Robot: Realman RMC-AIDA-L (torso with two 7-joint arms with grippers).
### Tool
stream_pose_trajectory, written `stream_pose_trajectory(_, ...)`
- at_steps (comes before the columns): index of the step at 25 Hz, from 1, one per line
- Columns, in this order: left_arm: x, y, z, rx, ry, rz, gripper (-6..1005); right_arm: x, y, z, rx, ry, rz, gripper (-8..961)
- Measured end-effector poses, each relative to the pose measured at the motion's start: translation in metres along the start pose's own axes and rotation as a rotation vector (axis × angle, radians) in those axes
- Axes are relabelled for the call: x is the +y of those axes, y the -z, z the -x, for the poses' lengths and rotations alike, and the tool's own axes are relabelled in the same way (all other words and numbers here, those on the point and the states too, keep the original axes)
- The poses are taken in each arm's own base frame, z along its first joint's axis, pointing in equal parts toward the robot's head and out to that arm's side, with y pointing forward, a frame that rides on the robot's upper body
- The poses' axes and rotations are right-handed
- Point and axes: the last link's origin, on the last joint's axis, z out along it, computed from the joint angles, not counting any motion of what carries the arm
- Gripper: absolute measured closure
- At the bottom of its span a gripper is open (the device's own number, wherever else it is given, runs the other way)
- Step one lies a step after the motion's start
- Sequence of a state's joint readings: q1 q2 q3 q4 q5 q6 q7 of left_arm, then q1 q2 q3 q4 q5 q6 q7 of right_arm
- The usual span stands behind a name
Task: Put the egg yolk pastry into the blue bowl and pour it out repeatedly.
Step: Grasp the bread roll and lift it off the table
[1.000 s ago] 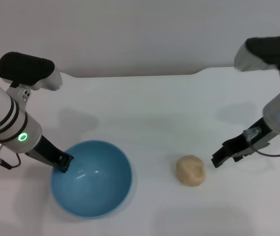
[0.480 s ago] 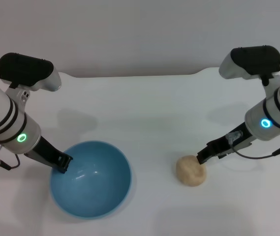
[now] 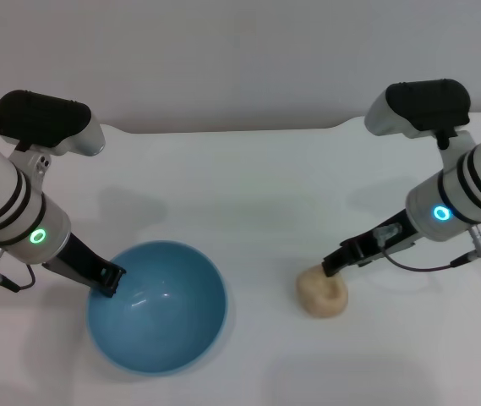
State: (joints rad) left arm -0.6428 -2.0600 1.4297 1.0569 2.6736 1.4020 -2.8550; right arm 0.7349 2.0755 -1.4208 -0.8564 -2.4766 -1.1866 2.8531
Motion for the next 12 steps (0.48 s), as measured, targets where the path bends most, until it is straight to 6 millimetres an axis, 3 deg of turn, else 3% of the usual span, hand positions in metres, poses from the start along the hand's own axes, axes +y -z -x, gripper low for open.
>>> stream_pose_trajectory(12, 0.0005, -0.0003, 0.0001, -0.001, 0.003, 0.000, 1000, 0.0099, -0.0063, -0.0036, -0.003, 0.006, 0.057, 402)
